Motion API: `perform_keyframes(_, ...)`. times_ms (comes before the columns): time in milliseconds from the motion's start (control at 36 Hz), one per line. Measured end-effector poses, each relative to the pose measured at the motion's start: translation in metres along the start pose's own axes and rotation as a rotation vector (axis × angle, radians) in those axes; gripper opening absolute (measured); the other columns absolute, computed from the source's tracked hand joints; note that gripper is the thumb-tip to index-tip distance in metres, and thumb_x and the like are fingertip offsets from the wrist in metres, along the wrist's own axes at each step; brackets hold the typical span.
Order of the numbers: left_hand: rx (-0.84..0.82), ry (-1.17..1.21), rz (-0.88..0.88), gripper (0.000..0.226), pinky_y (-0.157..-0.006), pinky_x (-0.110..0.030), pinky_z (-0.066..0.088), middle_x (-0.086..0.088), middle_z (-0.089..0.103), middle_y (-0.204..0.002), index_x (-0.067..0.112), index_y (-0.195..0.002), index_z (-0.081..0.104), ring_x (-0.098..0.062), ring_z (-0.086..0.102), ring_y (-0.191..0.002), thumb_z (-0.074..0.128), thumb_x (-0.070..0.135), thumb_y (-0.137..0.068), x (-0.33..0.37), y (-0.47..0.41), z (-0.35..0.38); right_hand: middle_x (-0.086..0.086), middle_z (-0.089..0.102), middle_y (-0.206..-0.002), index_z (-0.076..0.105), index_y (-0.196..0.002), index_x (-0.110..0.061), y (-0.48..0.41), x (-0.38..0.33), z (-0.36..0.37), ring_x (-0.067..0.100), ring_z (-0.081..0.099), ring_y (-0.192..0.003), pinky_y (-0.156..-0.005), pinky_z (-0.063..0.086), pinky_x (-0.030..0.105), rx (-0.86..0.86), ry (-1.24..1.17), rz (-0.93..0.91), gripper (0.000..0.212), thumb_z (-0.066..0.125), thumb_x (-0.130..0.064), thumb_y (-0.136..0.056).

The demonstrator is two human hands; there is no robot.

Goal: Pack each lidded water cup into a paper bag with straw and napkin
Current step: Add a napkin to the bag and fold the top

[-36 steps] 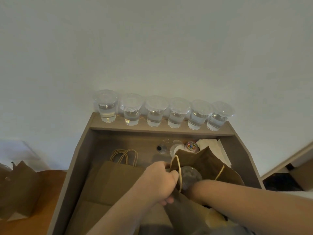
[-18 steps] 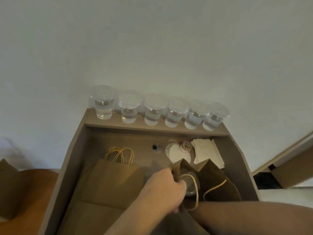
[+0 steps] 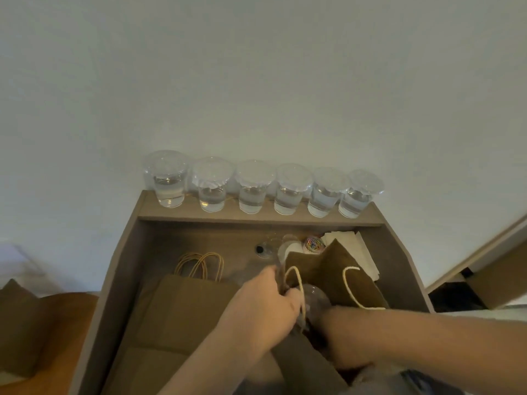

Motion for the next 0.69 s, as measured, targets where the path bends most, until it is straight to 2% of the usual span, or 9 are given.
perform_keyframes(83, -0.006, -0.027, 0.043, 0.077, -0.096, -0.041, 0.06, 0.013, 0.064, -0.12, 0.057, -0.153, 0.021, -0.011, 0.07, -0.1, 0.057, 0.059, -0.085, 0.005, 0.0, -0.008, -0.004, 0.077, -0.1, 0.073, -0.11, -0.033, 0.016, 0.013, -0.022, 0.016, 0.075, -0.095, -0.083, 0.062, 0.034, -0.018, -0.119, 0.011, 0.018, 0.064, -0.041, -0.096)
perform_keyframes(167, -0.096, -0.037, 0.122, 0.073, -0.1, -0.04, 0.051, 0.008, 0.055, -0.132, 0.071, -0.146, 0.016, -0.017, 0.061, -0.115, 0.054, 0.067, -0.084, 0.015, -0.004, -0.012, -0.018, 0.077, -0.089, 0.071, -0.098, -0.043, 0.04, 0.028, -0.05, -0.003, 0.072, -0.081, -0.073, 0.053, 0.019, 0.097, -0.382, -0.056, 0.007, 0.065, -0.038, -0.098)
perform_keyframes(250, -0.111, 0.007, 0.225, 0.052, -0.115, -0.038, 0.039, 0.015, 0.036, -0.156, 0.051, -0.15, 0.034, -0.008, 0.04, -0.137, 0.044, 0.037, -0.1, 0.029, -0.017, -0.025, -0.028, 0.073, -0.092, 0.069, -0.099, -0.05, 0.052, 0.046, -0.062, -0.01, 0.069, -0.086, -0.075, 0.052, 0.018, 0.329, -0.491, -0.072, 0.016, 0.064, -0.035, -0.099)
perform_keyframes(333, -0.099, -0.017, 0.244, 0.068, -0.124, -0.042, 0.032, 0.017, 0.039, -0.159, 0.053, -0.153, 0.037, -0.005, 0.033, -0.148, 0.047, 0.017, -0.097, 0.032, -0.027, -0.035, -0.023, 0.075, -0.096, 0.069, -0.099, -0.055, 0.05, 0.058, -0.057, -0.005, 0.07, -0.091, -0.082, 0.056, 0.021, 0.455, -0.579, -0.056, 0.022, 0.063, -0.034, -0.098)
perform_keyframes(389, -0.127, -0.09, 0.259, 0.075, -0.122, -0.036, 0.034, 0.02, 0.043, -0.158, 0.057, -0.153, 0.035, -0.002, 0.037, -0.145, 0.06, 0.017, -0.096, 0.033, -0.032, -0.03, -0.024, 0.074, -0.097, 0.069, -0.099, -0.055, 0.044, 0.058, -0.049, -0.007, 0.069, -0.091, -0.082, 0.054, 0.02, 0.48, -0.647, -0.066, 0.017, 0.063, -0.039, -0.098)
perform_keyframes(444, -0.167, -0.137, 0.286, 0.068, -0.117, -0.031, 0.039, 0.025, 0.052, -0.149, 0.056, -0.15, 0.04, 0.004, 0.046, -0.137, 0.071, 0.032, -0.094, 0.034, -0.036, -0.017, -0.027, 0.073, -0.095, 0.07, -0.099, -0.053, 0.036, 0.053, -0.04, -0.011, 0.067, -0.088, -0.077, 0.05, 0.016, 0.45, -0.71, -0.082, 0.012, 0.062, -0.045, -0.098)
perform_keyframes(556, -0.162, -0.269, 0.329, 0.046, -0.107, -0.021, 0.04, 0.031, 0.063, -0.133, 0.054, -0.132, 0.058, 0.012, 0.053, -0.127, 0.072, 0.032, -0.094, 0.027, -0.044, -0.004, -0.01, 0.077, -0.09, 0.074, -0.096, -0.035, 0.018, 0.044, -0.025, 0.004, 0.072, -0.082, -0.077, 0.056, 0.024, 0.259, -0.687, -0.09, 0.022, 0.057, -0.048, -0.1)
perform_keyframes(611, -0.145, -0.32, 0.336, 0.035, -0.106, -0.021, 0.042, 0.034, 0.066, -0.126, 0.054, -0.123, 0.064, 0.014, 0.056, -0.122, 0.07, 0.032, -0.096, 0.022, -0.044, -0.004, -0.011, 0.075, -0.081, 0.074, -0.088, -0.033, 0.014, 0.044, -0.019, -0.001, 0.068, -0.075, -0.072, 0.054, 0.025, 0.189, -0.603, -0.122, 0.026, 0.057, -0.05, -0.098)
perform_keyframes(694, -0.077, -0.327, 0.286, 0.032, -0.101, -0.024, 0.05, 0.036, 0.07, -0.111, 0.061, -0.108, 0.068, 0.016, 0.062, -0.108, 0.068, 0.029, -0.099, 0.015, -0.041, -0.013, -0.016, 0.074, -0.086, 0.074, -0.094, -0.038, 0.012, 0.052, -0.014, -0.001, 0.068, -0.083, -0.082, 0.054, 0.027, 0.19, -0.597, -0.188, 0.021, 0.056, -0.049, -0.096)
Point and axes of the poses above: each hand's wrist, its own y-axis away from the middle knuckle, its own z-axis out of the palm, x = y × z, the point moved 6 cm from there along -y, towards the middle knuckle
